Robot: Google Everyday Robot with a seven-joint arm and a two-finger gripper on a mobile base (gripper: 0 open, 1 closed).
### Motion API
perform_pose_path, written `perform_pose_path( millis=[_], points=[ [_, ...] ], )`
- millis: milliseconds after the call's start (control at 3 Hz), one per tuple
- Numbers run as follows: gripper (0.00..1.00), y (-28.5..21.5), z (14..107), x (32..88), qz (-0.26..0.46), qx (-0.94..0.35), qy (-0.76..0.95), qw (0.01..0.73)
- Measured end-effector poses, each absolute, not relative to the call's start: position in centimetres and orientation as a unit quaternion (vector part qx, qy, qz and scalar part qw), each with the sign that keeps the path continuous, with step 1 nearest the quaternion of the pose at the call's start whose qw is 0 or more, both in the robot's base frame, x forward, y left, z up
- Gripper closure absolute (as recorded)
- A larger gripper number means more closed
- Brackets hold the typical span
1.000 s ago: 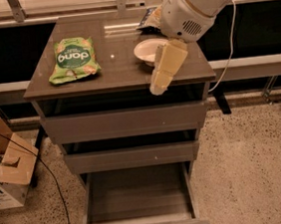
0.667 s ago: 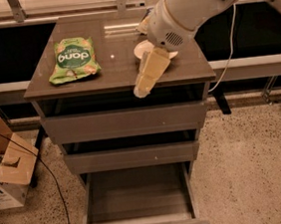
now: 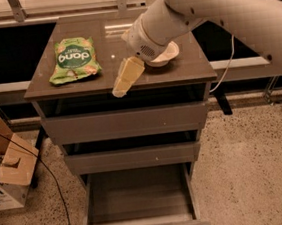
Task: Place green rice chip bag into bottom drawer
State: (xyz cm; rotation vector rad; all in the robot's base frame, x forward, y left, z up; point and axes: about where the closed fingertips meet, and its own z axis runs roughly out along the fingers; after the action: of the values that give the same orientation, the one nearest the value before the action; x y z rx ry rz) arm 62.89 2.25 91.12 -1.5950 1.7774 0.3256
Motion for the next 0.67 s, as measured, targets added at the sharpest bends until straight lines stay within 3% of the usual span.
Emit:
perform_pose_path(
  millis=[333, 667],
  points=[
    [0.0, 5.93, 87.3, 71.15, 0.129, -0.603, 0.696, 0.368],
    [0.0, 6.01, 87.27, 71.31, 0.13, -0.602, 0.696, 0.369]
  ],
)
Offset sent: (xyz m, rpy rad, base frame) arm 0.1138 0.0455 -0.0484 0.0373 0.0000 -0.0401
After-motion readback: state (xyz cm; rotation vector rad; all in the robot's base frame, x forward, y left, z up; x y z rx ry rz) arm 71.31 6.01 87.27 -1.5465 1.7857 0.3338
